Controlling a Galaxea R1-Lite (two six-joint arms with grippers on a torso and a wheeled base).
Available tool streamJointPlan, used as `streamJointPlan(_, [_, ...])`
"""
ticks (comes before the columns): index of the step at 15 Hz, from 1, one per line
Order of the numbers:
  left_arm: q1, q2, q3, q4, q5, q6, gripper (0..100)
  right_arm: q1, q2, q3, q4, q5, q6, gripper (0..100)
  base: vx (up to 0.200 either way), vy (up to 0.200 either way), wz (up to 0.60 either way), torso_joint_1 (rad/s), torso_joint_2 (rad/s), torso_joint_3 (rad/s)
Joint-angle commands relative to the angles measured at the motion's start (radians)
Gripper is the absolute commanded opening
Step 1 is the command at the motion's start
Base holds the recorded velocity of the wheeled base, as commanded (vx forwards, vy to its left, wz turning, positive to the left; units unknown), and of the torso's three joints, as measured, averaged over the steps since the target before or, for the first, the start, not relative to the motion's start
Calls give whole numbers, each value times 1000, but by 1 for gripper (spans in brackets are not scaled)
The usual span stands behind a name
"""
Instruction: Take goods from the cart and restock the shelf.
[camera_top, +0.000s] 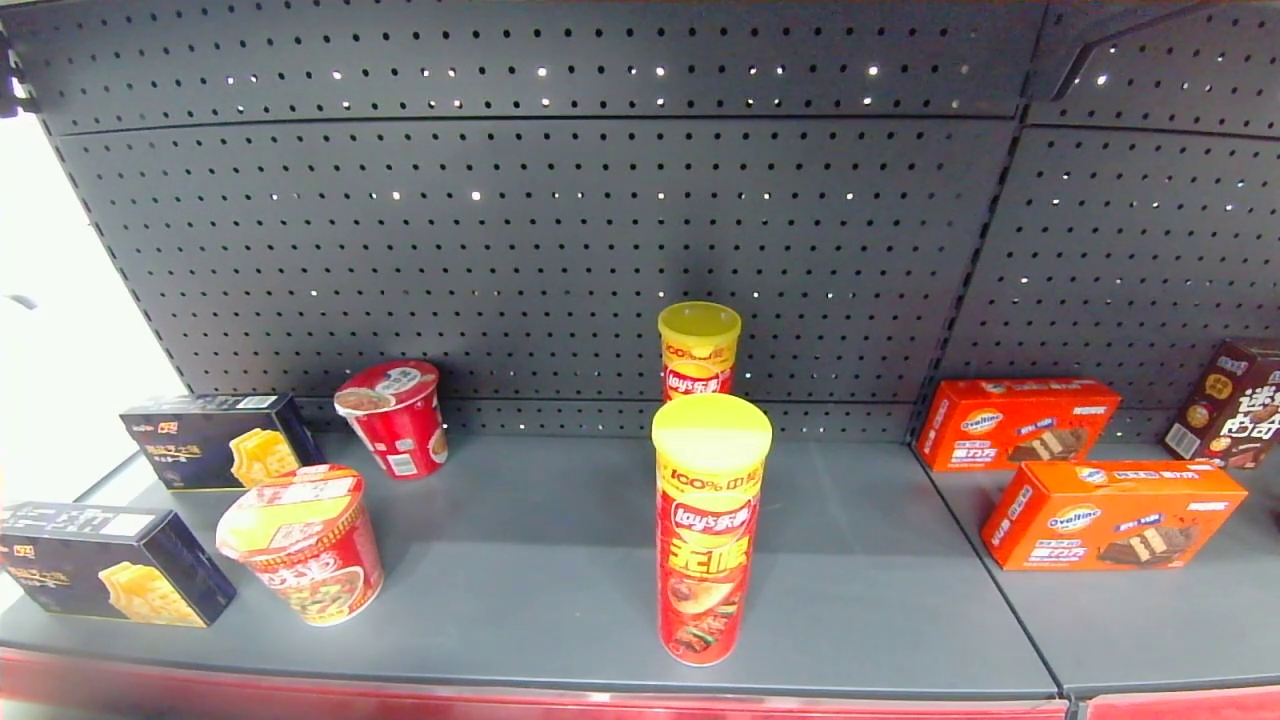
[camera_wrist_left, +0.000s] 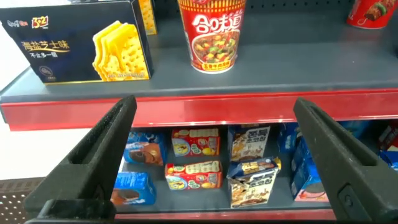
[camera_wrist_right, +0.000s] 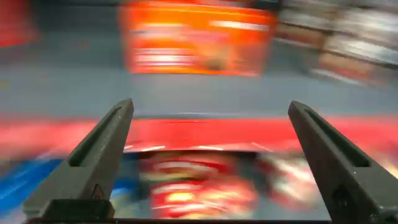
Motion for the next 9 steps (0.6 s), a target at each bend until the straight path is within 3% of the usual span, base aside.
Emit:
streamJointPlan(1, [1,-9,0,0,0,-3,100,0,1,-8,24,54,53,100,0,0,0,0,0,0])
streamJointPlan(3, [1,-15,0,0,4,-5,100,0,1,7,-26,-204,48,100,0,0,0,0,0,0])
streamJointPlan(5, [1,-16,0,0,7,-11,100,0,1,17,-43,-179,10,100,0,0,0,0,0,0])
streamJointPlan(7, [1,-16,0,-2,4,-5,100,0,1,17,-45,-50,10,100,0,0,0,0,0,0])
streamJointPlan(9, [1,-16,0,-2,0,3,100,0,1,17,-43,-50,25,100,0,0,0,0,0,0])
